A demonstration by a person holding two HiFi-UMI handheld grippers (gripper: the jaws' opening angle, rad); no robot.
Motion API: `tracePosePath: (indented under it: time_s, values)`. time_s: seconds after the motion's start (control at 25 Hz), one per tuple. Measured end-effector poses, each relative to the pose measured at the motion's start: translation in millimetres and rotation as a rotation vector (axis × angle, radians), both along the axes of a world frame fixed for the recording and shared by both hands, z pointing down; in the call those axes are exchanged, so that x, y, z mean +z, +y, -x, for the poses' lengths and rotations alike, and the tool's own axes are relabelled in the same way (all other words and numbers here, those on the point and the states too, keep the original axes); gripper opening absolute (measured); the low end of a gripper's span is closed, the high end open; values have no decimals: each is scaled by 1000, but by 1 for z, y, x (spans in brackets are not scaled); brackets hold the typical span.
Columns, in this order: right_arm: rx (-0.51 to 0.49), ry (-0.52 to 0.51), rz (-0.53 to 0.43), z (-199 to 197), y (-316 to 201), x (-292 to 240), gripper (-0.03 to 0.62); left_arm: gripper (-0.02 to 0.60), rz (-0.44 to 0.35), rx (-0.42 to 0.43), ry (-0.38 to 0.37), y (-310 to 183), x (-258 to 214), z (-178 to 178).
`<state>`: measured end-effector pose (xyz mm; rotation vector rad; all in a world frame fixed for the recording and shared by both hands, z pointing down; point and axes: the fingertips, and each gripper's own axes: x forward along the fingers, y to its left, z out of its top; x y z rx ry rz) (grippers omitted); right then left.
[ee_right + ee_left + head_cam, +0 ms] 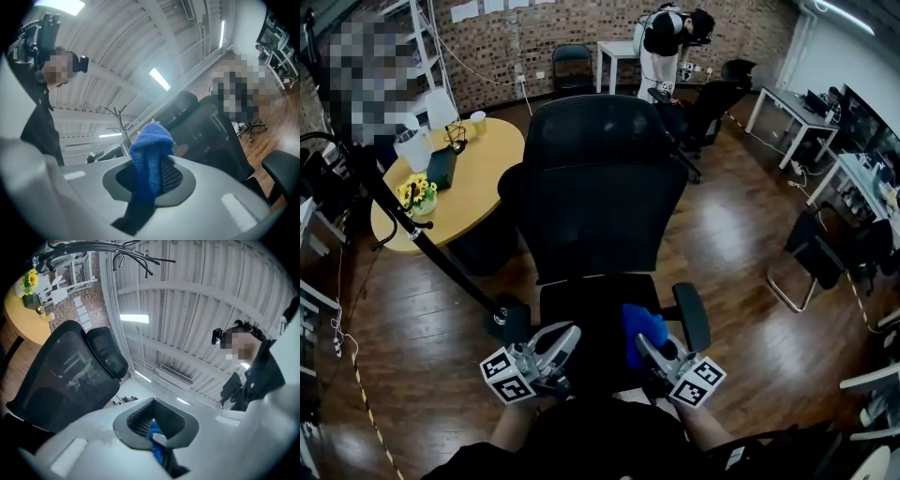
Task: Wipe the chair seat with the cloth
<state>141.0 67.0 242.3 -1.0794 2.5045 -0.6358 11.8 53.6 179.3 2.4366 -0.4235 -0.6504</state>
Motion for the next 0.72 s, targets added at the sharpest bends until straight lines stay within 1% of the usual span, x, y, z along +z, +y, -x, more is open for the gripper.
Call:
tracePosePath:
  time_s: [0.16, 0.4, 0.72]
  values:
    - [-20, -10, -23, 16, -7, -2, 61, -8, 6, -28, 2, -5, 9, 15]
    - [-48, -13, -22, 15, -8, -14, 61, -8, 22, -46, -8, -5, 3, 8]
    - [-59, -13, -40, 26, -20, -17, 61, -8, 32, -43, 2, -19, 5, 17]
